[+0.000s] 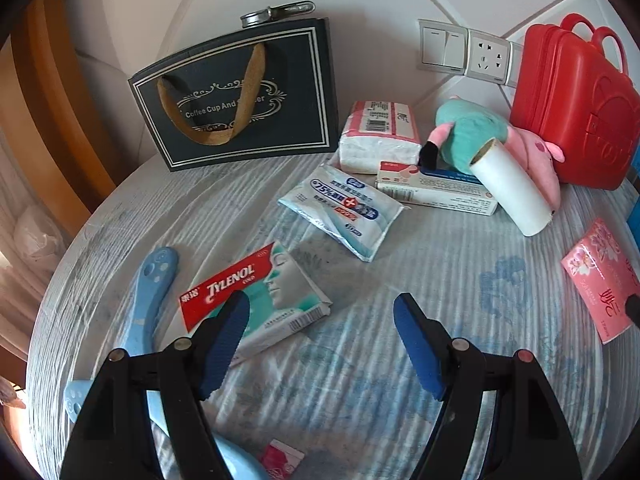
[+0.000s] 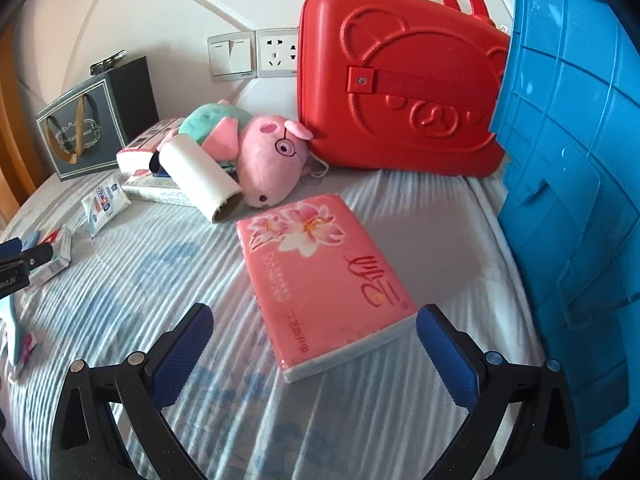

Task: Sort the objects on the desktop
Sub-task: 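Move the left gripper to the Tylenol box while the right approaches the pink tissue pack, then grasp the Tylenol box with the left gripper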

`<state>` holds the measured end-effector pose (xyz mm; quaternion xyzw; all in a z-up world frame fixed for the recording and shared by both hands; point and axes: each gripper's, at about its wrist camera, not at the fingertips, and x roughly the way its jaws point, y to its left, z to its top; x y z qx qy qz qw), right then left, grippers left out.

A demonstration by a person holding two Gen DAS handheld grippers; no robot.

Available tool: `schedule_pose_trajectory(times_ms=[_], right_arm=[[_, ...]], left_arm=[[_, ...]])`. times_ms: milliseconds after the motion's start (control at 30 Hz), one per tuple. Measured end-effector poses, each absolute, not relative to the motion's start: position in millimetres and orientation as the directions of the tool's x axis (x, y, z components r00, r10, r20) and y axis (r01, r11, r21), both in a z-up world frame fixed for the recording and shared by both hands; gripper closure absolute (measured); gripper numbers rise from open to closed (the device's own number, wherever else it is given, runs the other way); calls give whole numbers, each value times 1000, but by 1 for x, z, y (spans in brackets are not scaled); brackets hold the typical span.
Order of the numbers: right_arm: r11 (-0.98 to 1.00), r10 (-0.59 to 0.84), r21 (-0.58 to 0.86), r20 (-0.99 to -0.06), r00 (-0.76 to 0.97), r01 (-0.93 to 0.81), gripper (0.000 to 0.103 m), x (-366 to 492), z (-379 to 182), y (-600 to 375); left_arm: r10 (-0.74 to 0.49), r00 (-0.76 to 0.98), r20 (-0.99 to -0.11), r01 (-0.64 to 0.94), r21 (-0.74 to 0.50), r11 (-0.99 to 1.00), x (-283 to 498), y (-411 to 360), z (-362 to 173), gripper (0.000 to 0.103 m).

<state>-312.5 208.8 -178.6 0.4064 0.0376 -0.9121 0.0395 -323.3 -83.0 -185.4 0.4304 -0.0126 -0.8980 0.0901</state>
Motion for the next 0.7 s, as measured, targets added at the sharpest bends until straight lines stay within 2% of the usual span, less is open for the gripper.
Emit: schedule_pose_trajectory(times_ms=[200,367,500,600,700], right_arm=[[-996,-20,-41,-747,-664,77,0,-324,-173,219],[-997,2,-52,-748,-664,55,0,-329,-174,224],[-997,40,-76,-752,-658,26,0,-333,-175,228],[-996,62,-85,-761,-646,5,0,-336,-177,233],[-996,67,-89,-769,-636,4,0,-336,-177,235]], left_arm=[[-209,-587,-782,146,152,-978,-337,-129,-191,29],[-314,-567,-762,210,235,-949,-361,-172,-196,29],[-369,-499,-784,254,275,-927,-384,-203,-213,29],[-359,-427,-830,219,290,-932,-385,-206,-234,29],[-281,-436,-855,152,238,-959,-363,-188,-232,29]])
